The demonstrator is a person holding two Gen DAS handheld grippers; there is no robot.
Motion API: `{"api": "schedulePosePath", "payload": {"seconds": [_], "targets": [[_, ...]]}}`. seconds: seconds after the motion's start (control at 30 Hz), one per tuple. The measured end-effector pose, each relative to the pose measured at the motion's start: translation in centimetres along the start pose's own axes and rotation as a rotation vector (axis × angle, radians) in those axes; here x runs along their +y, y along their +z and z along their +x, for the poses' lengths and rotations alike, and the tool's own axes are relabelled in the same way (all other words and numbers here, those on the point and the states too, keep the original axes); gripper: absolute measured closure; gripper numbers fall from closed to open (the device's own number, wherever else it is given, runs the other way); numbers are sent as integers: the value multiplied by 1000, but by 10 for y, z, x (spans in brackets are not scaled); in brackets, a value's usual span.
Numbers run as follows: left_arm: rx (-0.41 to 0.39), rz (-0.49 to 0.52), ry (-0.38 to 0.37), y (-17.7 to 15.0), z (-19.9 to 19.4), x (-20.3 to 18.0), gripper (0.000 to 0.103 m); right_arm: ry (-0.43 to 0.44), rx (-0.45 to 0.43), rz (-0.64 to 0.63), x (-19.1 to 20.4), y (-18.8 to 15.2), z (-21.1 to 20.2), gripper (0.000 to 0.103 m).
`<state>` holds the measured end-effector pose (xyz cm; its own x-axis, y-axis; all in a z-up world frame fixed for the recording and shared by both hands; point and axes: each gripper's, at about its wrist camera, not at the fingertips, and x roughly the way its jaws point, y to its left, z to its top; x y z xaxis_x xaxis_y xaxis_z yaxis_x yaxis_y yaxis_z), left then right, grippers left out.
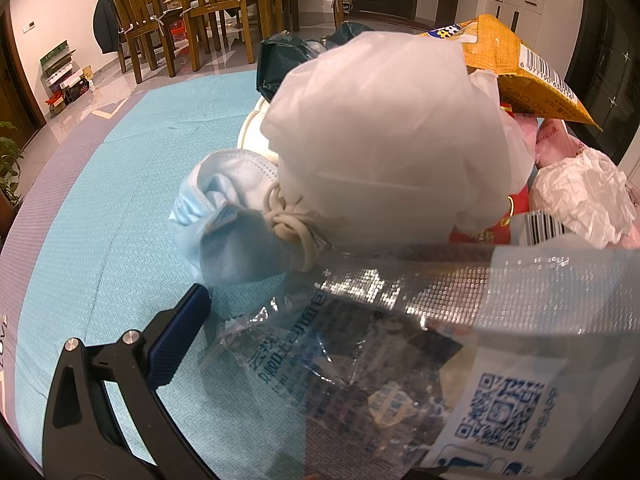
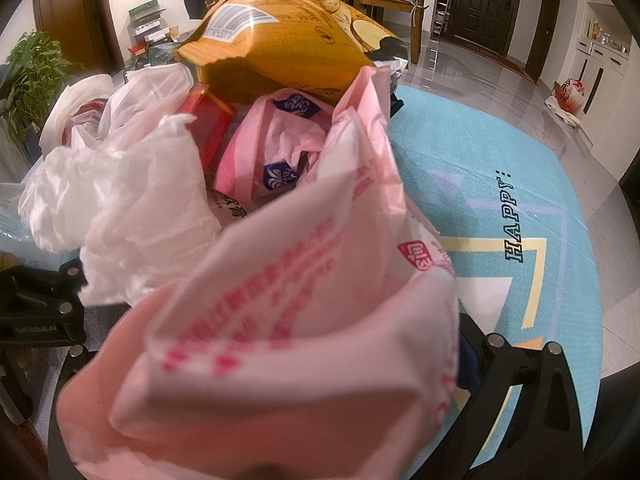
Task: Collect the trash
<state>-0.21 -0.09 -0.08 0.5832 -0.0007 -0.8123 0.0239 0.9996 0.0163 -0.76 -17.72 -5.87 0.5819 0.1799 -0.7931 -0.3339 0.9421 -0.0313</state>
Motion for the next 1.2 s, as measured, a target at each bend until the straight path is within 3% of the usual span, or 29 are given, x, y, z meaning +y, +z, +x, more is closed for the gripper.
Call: {"api": "schedulePosePath", "payload": {"seconds": [0.1,0.2,0.43,0.63,0.73,0.83,1.2], "targets": [[6,18,-10,0,0,0,2,1,0,0,0,0,0,2],[69,46,-41,4,-2,6,2,0,0,0,0,0,0,2],[162,-106,-183,11,-33,39,3,0,0,0,-1,0,0,2],[128,-72,-250,22,-62,44,3,-19,7,26,4,3,2,2],[99,-98,-262,20,-74,45,3,-45,109,102,4,13,2,2],[96,-132,-276,19,-86,44,3,-4,159,187,4,19,-10,2],[18,-181,-343,39,-100,42,3,9,77,234,-4,40,-87,2]]}}
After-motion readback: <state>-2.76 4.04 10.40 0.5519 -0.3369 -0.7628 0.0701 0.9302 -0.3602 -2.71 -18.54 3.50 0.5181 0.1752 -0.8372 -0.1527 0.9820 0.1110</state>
